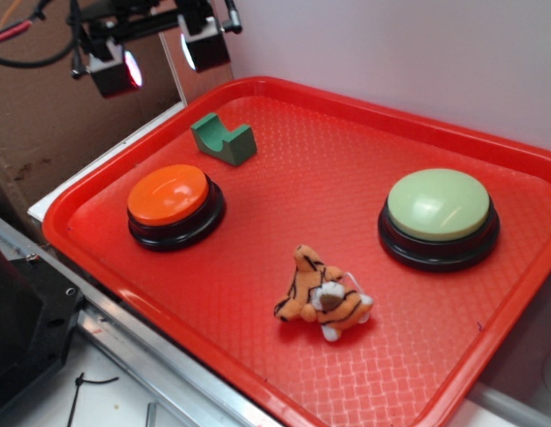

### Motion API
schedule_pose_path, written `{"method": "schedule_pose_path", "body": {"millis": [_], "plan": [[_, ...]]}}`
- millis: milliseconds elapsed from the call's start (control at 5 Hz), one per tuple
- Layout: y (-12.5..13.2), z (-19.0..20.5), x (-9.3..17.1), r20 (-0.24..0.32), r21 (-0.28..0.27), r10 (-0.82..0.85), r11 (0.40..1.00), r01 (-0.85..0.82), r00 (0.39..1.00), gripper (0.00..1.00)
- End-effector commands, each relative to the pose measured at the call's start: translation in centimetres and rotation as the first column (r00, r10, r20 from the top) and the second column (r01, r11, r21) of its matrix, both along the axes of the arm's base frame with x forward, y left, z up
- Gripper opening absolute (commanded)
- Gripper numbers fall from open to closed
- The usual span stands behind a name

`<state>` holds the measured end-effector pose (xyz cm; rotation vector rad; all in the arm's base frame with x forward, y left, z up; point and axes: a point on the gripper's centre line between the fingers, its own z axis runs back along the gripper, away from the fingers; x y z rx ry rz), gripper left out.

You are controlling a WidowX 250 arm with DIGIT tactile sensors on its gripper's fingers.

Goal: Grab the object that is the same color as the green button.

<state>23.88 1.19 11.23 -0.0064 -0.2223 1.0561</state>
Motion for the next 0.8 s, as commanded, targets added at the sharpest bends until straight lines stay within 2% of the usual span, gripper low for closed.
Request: {"method": "schedule_pose_path", "body": {"millis": [0,200,600], "plan": [[1.5,-4.2,4.4,0.101,0.005,0.127,0.992,-0.128,0.987,1.00],[2.2,-6.1,5.6,0.094,-0.012,0.162,0.987,-0.161,0.982,1.00],[2.6,-8.3,5.8,0.072,0.016,0.178,0.984,-0.180,0.981,1.00]]}}
